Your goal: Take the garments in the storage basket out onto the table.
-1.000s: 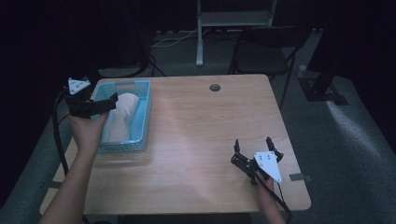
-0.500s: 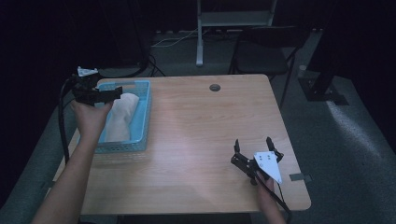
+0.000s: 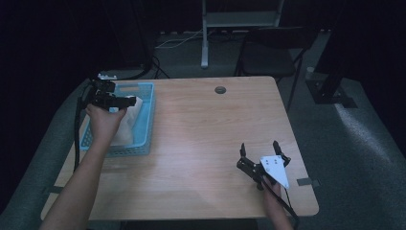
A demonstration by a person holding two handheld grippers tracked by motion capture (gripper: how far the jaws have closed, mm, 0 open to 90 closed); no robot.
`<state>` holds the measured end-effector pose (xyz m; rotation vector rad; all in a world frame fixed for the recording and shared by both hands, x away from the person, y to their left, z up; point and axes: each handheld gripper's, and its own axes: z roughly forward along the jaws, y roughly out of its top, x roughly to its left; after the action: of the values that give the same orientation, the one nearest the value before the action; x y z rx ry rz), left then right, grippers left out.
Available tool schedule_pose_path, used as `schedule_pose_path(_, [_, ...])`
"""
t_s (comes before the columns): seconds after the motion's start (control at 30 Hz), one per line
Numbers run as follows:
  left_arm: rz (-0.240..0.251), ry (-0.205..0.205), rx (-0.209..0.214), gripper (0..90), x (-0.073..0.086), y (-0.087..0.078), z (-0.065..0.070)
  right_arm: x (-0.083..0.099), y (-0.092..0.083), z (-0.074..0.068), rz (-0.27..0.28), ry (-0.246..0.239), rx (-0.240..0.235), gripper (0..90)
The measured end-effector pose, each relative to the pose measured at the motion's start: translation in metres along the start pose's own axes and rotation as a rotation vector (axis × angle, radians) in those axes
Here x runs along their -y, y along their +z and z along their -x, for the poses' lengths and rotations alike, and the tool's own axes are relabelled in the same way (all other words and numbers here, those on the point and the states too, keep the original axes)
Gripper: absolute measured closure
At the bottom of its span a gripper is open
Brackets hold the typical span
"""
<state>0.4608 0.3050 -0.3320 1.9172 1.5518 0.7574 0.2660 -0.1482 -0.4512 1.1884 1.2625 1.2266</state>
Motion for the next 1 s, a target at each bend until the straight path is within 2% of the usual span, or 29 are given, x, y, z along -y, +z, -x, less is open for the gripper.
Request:
schedule_pose_path(0.07, [-0.005, 0.001, 0.001, 0.0, 0.0, 0.002, -0.001, 0.0, 0.0, 0.0, 0.0, 0.0, 0.0, 0.1])
schedule_pose_path(0.2, [-0.053, 0.007, 0.003, 0.0, -0.002, 0.011, 0.0, 0.0, 0.0, 0.0, 0.001, -0.001, 0.001, 0.1])
schedule_pose_path(0.23, [-0.08, 0.025, 0.002, 0.0, -0.002, 0.015, 0.001, 0.0, 0.0, 0.0, 0.001, -0.001, 0.001, 0.1])
schedule_pose_path(0.3, [-0.102, 0.045, -0.015, 0.0, -0.001, 0.02, 0.003, 0.0, 0.0, 0.0, 0.001, -0.001, 0.003, 0.1])
schedule_pose_path(0.4, [-0.148, 0.05, 0.003, 0.0, 0.002, 0.027, 0.005, 0.0, -0.001, 0.0, 0.002, -0.003, 0.001, 0.1])
schedule_pose_path(0.5, [-0.158, 0.047, 0.002, 0.0, 0.003, 0.031, 0.005, 0.0, -0.001, 0.0, 0.001, -0.003, 0.001, 0.1])
schedule_pose_path(0.6, [-0.176, 0.025, 0.01, 0.0, 0.004, 0.036, 0.002, 0.0, -0.001, 0.0, 0.002, -0.004, 0.001, 0.1])
schedule_pose_path(0.77, [-0.226, 0.041, -0.02, 0.0, 0.005, 0.045, -0.002, 0.0, -0.001, 0.0, 0.003, -0.005, 0.0, 0.1])
schedule_pose_path(1.0, [-0.292, 0.055, -0.021, 0.0, 0.01, 0.059, -0.003, 0.0, -0.001, 0.0, 0.005, -0.008, -0.003, 0.1])
